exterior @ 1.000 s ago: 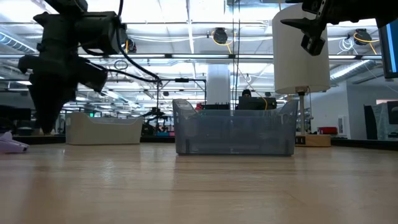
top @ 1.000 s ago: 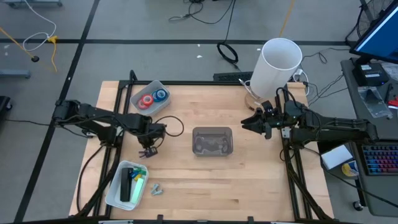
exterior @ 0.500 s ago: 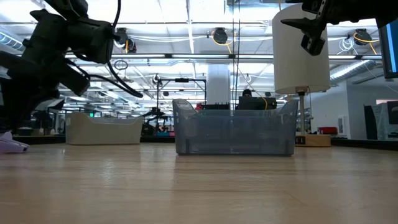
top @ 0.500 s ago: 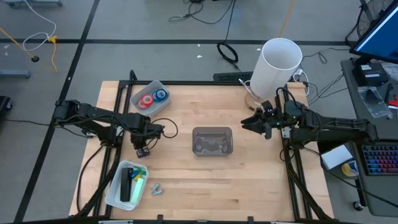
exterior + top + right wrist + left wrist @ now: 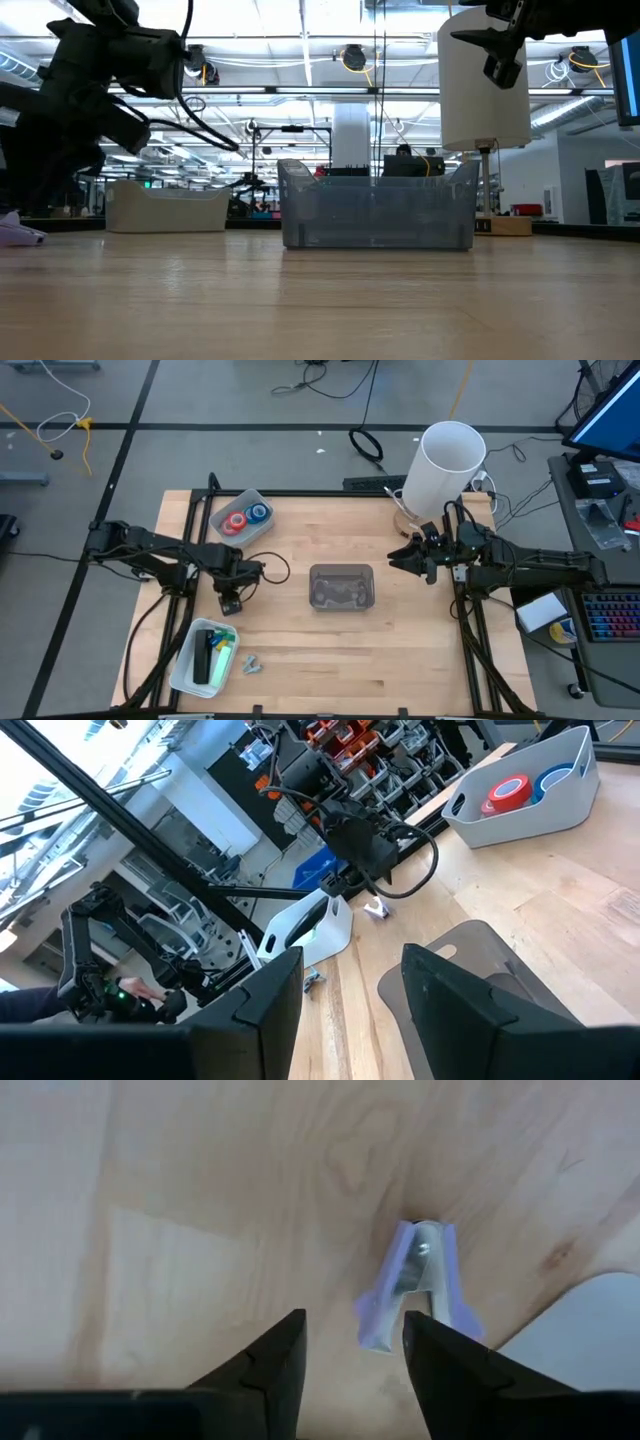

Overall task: Pick and place Stapler, Stapler remover, tape
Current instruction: Put the violet stapler remover into the black bin

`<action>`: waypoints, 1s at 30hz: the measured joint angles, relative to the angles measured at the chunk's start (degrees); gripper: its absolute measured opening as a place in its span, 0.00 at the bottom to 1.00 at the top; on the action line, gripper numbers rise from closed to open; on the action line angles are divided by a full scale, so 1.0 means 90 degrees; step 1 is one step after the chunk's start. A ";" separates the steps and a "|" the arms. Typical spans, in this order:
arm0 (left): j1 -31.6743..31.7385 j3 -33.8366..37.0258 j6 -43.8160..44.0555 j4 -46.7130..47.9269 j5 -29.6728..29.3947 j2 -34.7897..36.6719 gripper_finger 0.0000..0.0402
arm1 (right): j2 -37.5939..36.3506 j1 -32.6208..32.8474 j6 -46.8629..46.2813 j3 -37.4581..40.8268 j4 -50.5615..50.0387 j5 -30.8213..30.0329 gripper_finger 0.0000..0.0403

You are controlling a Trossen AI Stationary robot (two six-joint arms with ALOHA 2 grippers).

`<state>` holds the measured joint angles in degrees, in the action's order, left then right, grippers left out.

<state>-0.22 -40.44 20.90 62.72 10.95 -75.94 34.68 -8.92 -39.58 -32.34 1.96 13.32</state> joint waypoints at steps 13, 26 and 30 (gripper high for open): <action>-0.0030 0.0608 0.0195 -0.0611 0.0313 0.0002 0.38 | 0.0000 -0.0001 0.0023 0.0000 0.0000 -0.0002 0.41; -0.0019 0.1001 0.0402 -0.1144 0.0614 0.0012 0.10 | 0.0000 0.0001 -0.0023 0.0000 0.0000 -0.0130 0.41; -0.0013 0.1014 0.0524 -0.1362 0.0651 0.0007 0.10 | 0.0000 -0.0001 -0.0023 0.0000 0.0000 -0.0195 0.41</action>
<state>-0.34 -31.31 25.61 50.46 16.81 -75.88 34.68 -8.93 -39.79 -32.34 1.96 11.56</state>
